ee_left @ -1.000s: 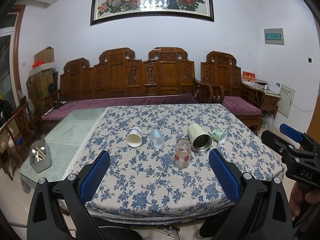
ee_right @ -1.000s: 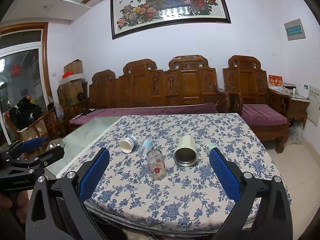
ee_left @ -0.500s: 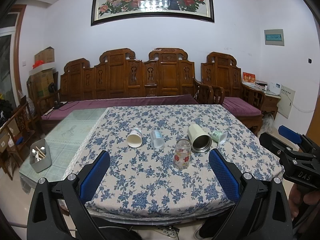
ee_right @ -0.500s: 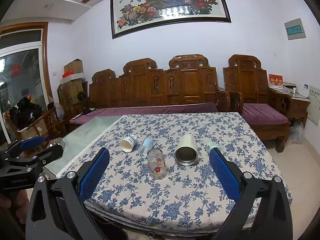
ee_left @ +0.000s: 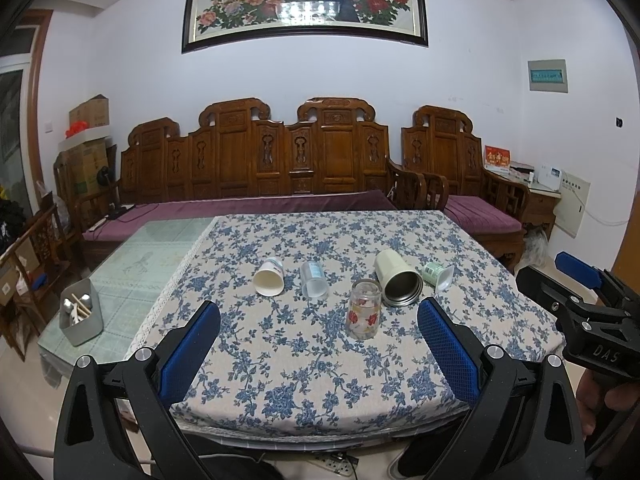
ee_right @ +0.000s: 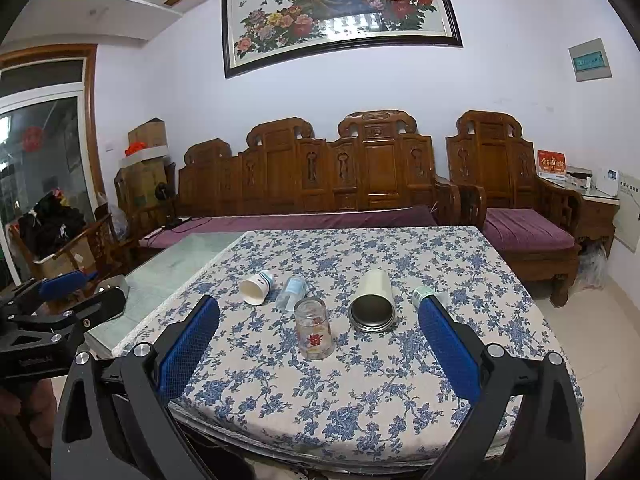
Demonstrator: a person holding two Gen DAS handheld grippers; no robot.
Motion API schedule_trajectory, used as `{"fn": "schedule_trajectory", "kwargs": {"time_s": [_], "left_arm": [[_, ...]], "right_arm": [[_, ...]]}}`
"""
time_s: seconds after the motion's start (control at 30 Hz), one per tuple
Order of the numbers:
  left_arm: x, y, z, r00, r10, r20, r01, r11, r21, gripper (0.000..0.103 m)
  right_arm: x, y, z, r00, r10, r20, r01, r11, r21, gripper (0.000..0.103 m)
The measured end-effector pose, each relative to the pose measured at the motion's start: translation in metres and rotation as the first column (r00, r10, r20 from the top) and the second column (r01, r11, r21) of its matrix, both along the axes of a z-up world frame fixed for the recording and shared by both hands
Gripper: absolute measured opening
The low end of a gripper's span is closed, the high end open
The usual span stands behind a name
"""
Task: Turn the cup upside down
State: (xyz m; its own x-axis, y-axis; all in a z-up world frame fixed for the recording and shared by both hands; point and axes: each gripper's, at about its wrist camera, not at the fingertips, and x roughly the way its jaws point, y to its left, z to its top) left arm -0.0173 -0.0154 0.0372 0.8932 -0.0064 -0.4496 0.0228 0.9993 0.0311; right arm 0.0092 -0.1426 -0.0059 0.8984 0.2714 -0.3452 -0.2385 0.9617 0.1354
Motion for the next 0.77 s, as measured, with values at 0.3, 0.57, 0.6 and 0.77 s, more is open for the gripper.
{"fn": "schedule_trajectory", "kwargs": {"time_s": [0.3,0.57,0.6,0.77], "left_arm": [[0.0008,-0.0012,0.0014,1.0,0.001,0.002,-0.001,1.0,-0.001,0.095],[0.0009,-0.0024,0.0029,1.0,0.003,0.002,-0.003,1.0,0.0,0.095],[0.0008,-0.0023,0.0028,1.0,0.002,0.003,-0.002,1.0,-0.001,0.095],[0.0009,-0.0024,0.0027,1.0,0.002,0.004,-0.002,1.0,0.0,0.095]], "right_arm": [[-0.0002,0.0006,-0.0008,1.0,0.001,0.001,-0.001,1.0,0.0,0.101],[-0.0004,0.0009,-0.0013,1.0,0.001,0.001,-0.001,1.0,0.0,0.101],[-0.0005,0.0008,-0.0011,1.0,0.0,0.002,0.0,1.0,-0.001,0.101],[-0.0003,0.0006,-0.0002,1.0,0.0,0.001,0.0,1.0,0.001,0.101]]}}
